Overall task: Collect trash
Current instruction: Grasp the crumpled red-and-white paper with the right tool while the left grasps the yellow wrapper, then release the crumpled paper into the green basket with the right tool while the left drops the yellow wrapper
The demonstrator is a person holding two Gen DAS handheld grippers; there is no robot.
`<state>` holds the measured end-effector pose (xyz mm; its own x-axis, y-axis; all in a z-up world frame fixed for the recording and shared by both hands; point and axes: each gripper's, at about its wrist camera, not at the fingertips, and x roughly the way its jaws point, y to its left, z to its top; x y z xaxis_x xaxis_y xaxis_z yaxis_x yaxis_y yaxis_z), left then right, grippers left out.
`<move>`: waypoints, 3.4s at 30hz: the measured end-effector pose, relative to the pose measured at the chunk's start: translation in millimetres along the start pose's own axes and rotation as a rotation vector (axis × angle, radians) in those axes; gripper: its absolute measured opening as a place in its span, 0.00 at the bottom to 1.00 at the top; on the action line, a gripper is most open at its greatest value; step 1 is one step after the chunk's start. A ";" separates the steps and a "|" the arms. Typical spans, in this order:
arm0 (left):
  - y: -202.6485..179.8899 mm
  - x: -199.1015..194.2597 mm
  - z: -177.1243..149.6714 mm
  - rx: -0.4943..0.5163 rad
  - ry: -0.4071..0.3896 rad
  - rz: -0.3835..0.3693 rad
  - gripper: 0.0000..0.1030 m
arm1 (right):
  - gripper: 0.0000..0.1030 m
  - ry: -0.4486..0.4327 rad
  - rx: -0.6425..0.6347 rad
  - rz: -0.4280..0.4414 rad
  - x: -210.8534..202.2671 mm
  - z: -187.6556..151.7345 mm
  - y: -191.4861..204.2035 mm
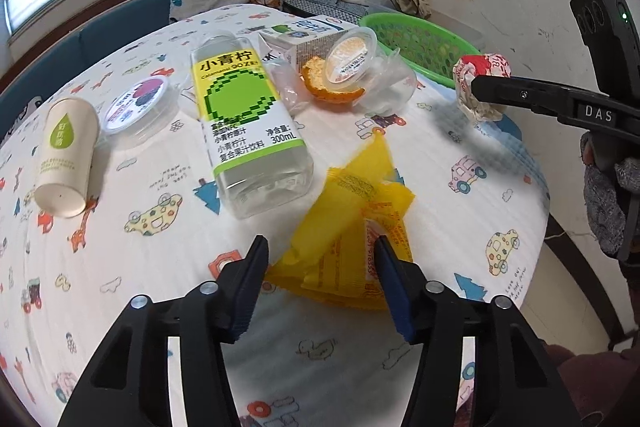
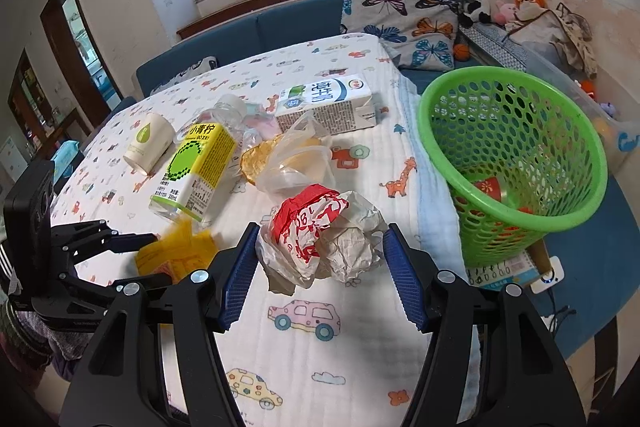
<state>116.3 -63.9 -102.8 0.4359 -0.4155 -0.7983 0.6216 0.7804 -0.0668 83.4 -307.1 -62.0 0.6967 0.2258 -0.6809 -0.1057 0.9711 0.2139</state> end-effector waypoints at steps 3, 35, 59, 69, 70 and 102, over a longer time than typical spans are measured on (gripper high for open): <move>0.0 -2.6 -2.6 -0.005 0.000 -0.001 0.50 | 0.61 -0.005 0.001 -0.002 -1.6 -0.1 -0.4; -21.8 16.6 -6.3 0.060 0.052 0.058 0.89 | 0.62 0.003 0.012 0.008 1.4 -2.3 -0.6; -23.1 -49.6 56.2 0.009 -0.149 -0.036 0.75 | 0.62 -0.038 0.059 -0.086 -10.9 31.7 -58.8; -43.2 -36.9 124.8 0.062 -0.198 -0.042 0.75 | 0.62 -0.033 0.123 -0.194 -9.2 58.5 -131.4; -45.8 -35.8 130.5 0.067 -0.202 -0.042 0.75 | 0.62 -0.031 0.127 -0.200 -8.3 59.7 -135.8; -135.8 101.1 257.5 0.198 -0.061 -0.072 0.76 | 0.72 -0.035 0.174 -0.251 -13.3 50.8 -194.3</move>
<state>243.5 -332.2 -20.3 0.4203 -0.4993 -0.7577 0.7659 0.6429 0.0012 130.7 -502.8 -58.9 0.7098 -0.0247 -0.7040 0.1934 0.9678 0.1611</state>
